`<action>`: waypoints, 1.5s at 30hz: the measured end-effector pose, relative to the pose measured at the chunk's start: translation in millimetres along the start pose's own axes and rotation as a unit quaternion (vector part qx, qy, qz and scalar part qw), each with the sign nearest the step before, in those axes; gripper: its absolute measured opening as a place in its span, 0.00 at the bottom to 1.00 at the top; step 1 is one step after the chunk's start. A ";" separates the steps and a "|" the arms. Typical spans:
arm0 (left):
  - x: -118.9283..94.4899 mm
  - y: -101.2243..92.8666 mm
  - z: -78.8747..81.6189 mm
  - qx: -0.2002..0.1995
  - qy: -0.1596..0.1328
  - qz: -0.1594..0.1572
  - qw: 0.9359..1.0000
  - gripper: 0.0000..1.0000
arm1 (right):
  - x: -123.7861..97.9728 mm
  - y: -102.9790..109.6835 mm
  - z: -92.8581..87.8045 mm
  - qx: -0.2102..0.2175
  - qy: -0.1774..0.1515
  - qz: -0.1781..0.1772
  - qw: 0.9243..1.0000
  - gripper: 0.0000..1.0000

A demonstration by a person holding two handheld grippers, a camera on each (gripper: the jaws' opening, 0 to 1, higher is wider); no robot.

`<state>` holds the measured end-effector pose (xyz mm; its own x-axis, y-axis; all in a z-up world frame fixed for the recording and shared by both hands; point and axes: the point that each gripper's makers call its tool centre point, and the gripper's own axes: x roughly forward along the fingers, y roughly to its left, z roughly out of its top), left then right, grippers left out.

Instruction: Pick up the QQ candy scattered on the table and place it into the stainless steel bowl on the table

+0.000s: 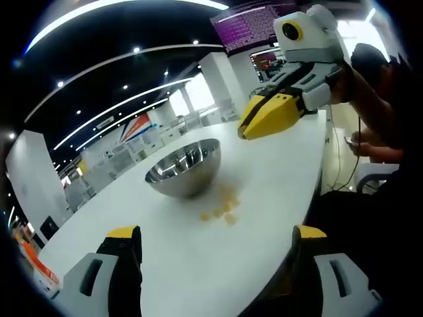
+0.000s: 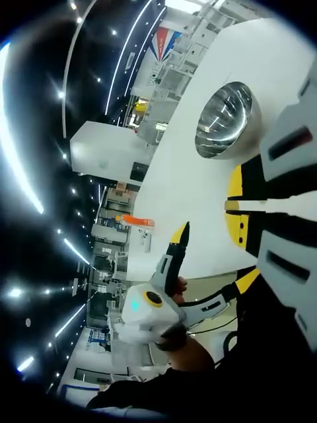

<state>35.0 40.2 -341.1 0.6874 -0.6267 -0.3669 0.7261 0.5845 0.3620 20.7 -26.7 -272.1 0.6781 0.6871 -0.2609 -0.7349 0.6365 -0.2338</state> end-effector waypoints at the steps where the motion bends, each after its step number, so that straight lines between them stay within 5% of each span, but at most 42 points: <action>1: -0.1 0.2 -0.2 0.000 0.000 0.000 1.000 0.94 | -0.5 -0.5 2.3 -0.002 -0.002 -0.001 1.000 0.05; 30: 0.1 0.1 -0.3 0.000 0.000 -0.001 1.000 0.94 | -21.8 -24.3 95.3 -0.046 -0.084 -0.016 0.995 0.05; 45: -1.2 3.6 -0.2 0.003 0.000 0.000 1.000 0.94 | -7.6 -95.9 110.5 -0.043 -0.082 -0.071 0.993 0.05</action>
<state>36.8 43.2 -339.5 0.6879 -0.6266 -0.3663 0.7256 0.5814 0.3681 86.6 -54.2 -144.2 0.7622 0.6441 -0.0650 -0.6241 0.7043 -0.3383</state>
